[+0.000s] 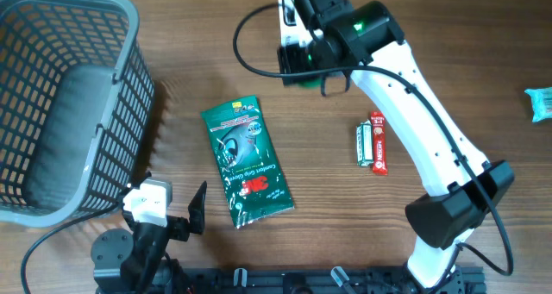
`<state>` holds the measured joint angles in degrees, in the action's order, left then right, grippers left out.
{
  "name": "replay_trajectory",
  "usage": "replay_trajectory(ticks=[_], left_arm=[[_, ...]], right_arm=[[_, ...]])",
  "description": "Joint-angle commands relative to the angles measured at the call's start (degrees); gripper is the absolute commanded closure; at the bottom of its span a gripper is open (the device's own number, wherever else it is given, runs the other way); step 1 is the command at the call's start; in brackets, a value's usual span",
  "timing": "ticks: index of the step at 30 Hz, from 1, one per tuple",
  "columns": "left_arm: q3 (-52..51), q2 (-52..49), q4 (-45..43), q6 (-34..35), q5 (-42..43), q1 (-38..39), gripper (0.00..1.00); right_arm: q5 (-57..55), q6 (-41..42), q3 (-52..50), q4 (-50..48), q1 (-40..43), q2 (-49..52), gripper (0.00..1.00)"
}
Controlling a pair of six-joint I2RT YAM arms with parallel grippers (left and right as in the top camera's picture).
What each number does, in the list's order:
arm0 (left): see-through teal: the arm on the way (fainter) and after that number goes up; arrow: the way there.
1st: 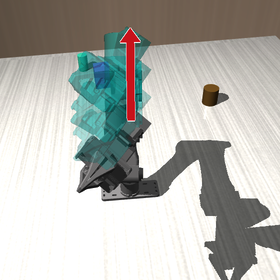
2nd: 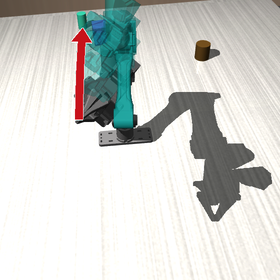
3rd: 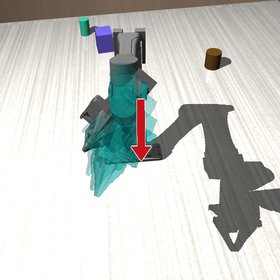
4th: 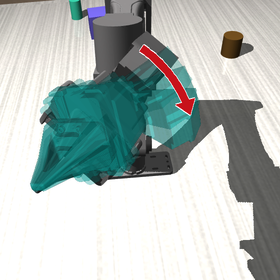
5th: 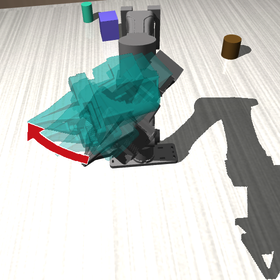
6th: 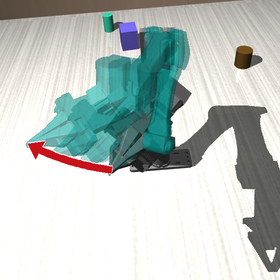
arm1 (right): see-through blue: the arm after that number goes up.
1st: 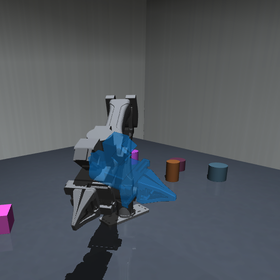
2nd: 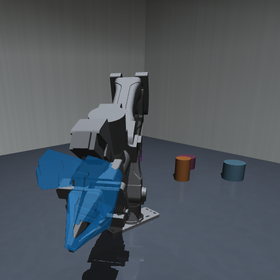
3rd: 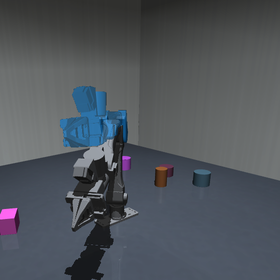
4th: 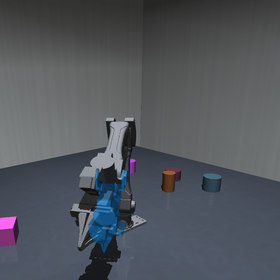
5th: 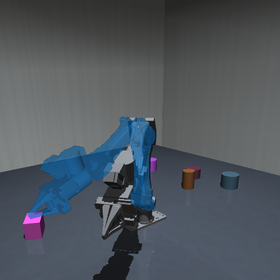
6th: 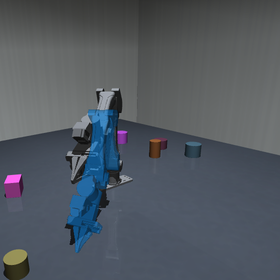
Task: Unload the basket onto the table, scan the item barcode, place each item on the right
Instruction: 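Lift the jar and hold it in front of the white scanner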
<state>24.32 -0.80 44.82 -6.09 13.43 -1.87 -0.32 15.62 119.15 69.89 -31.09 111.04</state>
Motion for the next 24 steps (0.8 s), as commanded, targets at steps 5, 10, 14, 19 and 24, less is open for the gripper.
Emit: replay_trajectory(ticks=[5,10,14,19,24], left_arm=[[-0.37,0.37,-0.13,0.59,0.68,0.26,0.0],[-0.37,0.37,-0.13,0.59,0.66,0.26,0.0],[-0.37,0.37,-0.13,0.59,0.68,0.26,0.0],[-0.37,0.37,-0.13,0.59,0.68,0.26,0.0],[-0.37,0.37,-0.13,0.59,0.68,0.26,0.0]], right_arm=[[-25.46,-0.39,-4.22,-29.07,0.59,2.25,0.36],[-25.83,-10.34,-4.9,-46.21,2.58,11.37,0.39],[-25.81,-13.22,-4.9,-60.5,4.04,19.58,0.41],[-25.75,-15.47,-4.9,-70.49,4.17,24.59,0.42],[-25.11,-15.41,-4.9,-70.99,4.2,26.53,0.42]])
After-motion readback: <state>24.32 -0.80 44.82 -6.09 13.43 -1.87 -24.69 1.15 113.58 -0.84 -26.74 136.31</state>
